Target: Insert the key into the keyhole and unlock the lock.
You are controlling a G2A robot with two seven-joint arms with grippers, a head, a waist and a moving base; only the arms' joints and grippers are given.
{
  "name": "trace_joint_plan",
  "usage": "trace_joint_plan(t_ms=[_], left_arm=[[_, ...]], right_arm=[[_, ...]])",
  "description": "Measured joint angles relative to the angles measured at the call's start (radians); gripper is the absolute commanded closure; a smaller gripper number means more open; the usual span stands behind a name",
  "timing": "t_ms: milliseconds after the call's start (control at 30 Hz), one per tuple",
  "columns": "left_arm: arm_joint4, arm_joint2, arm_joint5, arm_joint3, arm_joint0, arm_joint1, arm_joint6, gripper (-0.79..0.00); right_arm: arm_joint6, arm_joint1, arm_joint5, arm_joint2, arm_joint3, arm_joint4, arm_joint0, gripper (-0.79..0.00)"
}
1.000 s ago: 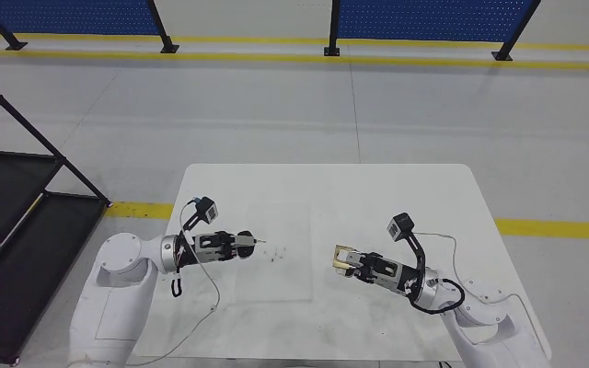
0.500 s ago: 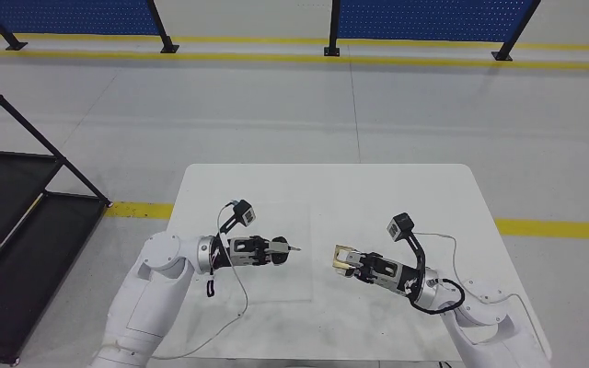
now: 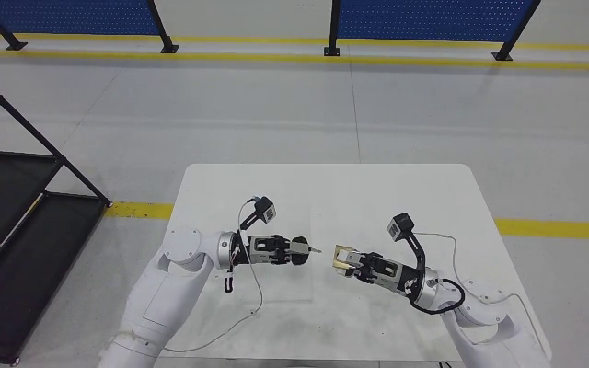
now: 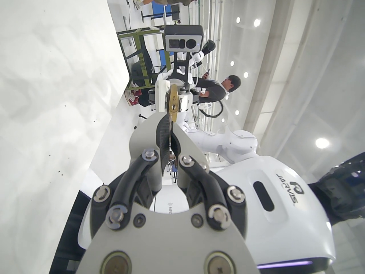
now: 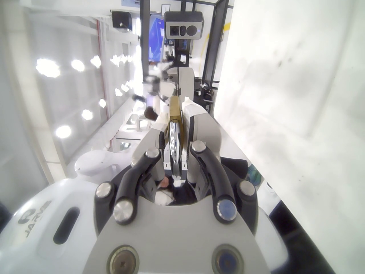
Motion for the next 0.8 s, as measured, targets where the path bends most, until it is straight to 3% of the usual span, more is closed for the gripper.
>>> trace_joint_plan(t_ms=[800], left_arm=[[-0.011,0.039,-0.046,-0.033,0.028,0.007,0.069,0.0]], right_arm=[[0.0,0.0,0.0,0.0,0.0,0.0,0.0,0.0]])
